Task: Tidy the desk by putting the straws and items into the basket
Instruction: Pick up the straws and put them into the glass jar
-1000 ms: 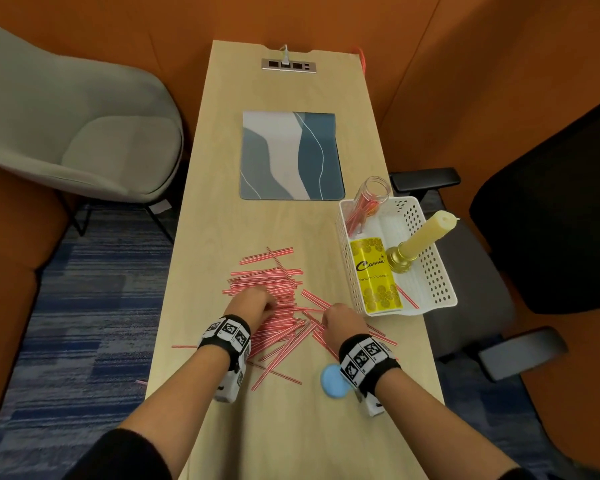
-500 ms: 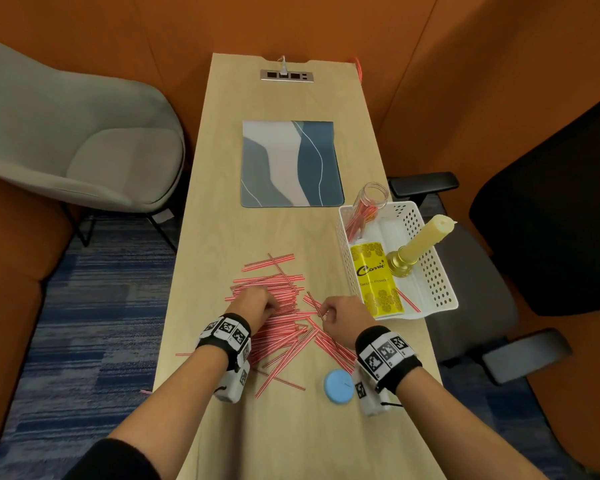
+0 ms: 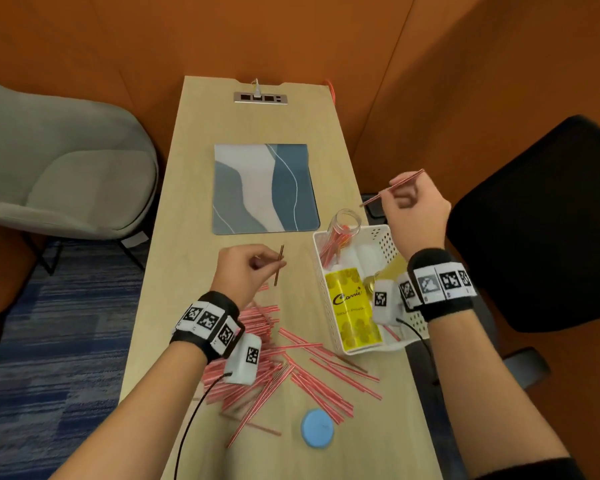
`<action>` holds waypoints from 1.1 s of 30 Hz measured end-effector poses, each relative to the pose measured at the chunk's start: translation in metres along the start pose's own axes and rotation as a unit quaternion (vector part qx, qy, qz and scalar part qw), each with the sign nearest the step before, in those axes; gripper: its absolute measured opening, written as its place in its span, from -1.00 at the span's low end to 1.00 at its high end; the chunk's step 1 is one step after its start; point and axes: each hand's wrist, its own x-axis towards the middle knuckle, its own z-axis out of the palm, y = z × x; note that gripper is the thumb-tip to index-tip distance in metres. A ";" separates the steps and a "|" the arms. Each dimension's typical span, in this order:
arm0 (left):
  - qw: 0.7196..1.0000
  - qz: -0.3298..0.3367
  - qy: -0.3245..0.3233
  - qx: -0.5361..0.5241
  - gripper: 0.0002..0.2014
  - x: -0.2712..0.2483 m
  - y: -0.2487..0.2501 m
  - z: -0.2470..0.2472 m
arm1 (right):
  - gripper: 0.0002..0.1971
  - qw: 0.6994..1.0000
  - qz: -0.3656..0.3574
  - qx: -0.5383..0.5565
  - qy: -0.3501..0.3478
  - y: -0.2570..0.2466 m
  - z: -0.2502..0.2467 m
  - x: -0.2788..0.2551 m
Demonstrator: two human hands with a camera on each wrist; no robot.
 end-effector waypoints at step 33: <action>0.994 0.039 -0.090 0.040 -0.58 0.095 0.011 0.083 | -0.48 0.782 0.050 -0.311 -0.537 0.140 0.091 -0.224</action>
